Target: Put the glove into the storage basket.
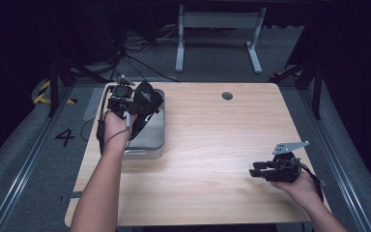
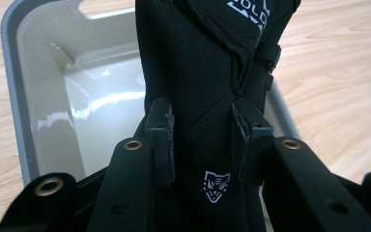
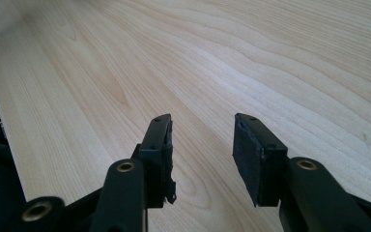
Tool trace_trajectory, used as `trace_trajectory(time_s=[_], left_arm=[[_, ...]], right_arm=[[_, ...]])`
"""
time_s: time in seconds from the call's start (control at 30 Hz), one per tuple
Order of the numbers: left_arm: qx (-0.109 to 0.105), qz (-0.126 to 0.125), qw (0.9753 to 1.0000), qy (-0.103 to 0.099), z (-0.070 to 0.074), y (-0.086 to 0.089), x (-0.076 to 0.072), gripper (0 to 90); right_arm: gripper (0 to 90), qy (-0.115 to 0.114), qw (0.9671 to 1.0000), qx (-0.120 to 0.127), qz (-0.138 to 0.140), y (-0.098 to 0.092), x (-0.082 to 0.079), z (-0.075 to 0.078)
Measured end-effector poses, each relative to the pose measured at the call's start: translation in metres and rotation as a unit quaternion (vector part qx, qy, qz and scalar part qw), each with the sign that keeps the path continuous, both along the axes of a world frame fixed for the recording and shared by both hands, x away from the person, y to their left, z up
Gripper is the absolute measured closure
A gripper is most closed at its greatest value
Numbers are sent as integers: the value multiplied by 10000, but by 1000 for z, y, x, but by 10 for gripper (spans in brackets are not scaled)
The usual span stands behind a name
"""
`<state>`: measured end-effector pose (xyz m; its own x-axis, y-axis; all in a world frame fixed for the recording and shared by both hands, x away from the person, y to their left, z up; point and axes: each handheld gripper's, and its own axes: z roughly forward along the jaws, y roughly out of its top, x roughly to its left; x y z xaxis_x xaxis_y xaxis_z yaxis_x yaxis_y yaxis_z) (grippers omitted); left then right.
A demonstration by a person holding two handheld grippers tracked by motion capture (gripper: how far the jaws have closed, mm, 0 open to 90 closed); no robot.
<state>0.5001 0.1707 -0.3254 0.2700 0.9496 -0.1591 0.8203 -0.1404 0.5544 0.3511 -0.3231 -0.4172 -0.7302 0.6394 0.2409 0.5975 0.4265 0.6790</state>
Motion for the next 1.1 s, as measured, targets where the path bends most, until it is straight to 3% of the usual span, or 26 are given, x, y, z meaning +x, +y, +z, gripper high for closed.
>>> trace_trajectory(time_s=[0.03, 0.13, 0.27, 0.5, 0.63, 1.1], left_arm=[[-126, 110, 9999, 18, -5, 3, 4, 657], [-187, 230, 9995, 61, -12, 6, 8, 656], [-114, 315, 9994, 101, -20, 5, 13, 655], [47, 270, 9987, 426, -37, -2, 22, 652], [29, 285, 9981, 545, -44, -2, 26, 648], [145, 358, 9959, 814, -58, -2, 33, 633]], right_arm=[[589, -2, 10000, 11, -4, -1, -1, 0], [589, 9, 10000, 14, -20, -2, -1, 0], [589, 1, 10000, 0, -20, -3, -2, 0], [587, 6, 10000, -39, 46, 1, -2, -1], [586, 17, 10000, -39, 59, 2, -1, -2], [585, -26, 9999, -7, 110, 2, -2, 0]])
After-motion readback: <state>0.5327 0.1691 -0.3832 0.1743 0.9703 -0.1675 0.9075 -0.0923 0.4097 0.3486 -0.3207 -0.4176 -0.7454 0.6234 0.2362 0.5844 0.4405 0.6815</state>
